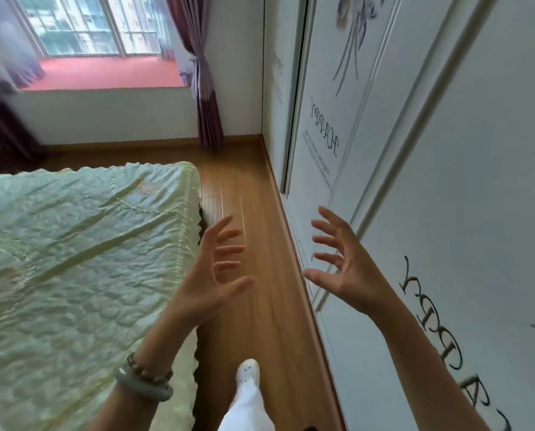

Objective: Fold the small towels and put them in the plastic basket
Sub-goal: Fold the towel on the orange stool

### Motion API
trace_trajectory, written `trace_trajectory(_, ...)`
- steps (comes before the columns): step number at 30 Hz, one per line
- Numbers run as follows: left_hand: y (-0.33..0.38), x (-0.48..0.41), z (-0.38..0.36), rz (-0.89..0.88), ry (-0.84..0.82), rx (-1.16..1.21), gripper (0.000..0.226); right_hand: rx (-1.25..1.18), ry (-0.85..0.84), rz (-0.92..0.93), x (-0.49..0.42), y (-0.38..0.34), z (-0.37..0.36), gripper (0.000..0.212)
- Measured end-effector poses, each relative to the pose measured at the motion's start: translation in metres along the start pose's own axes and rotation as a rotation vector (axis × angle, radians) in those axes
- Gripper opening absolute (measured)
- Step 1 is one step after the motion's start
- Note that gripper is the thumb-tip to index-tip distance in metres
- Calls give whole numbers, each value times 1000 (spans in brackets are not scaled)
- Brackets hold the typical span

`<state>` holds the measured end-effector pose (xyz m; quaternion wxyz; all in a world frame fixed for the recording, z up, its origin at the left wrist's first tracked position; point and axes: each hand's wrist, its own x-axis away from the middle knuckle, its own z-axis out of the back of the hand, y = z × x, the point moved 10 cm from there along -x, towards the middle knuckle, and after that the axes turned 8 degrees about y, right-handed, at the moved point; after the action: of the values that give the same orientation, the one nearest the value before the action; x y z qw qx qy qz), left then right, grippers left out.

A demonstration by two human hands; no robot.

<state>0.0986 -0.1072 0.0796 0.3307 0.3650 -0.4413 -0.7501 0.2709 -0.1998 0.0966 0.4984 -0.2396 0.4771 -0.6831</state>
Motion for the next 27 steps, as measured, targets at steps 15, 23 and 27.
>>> trace_trajectory(15, -79, -288, 57, 0, 98, -33, 95, -56, -69, 142, -323, 7, -44, 94)
trace_trajectory(23, -131, -421, 66, 53, 125, -36, 94, -73, -131, 154, -477, 32, -71, 93)
trace_trajectory(27, -169, -495, 72, 84, 177, -61, 95, -77, -172, 179, -568, 48, -84, 93)
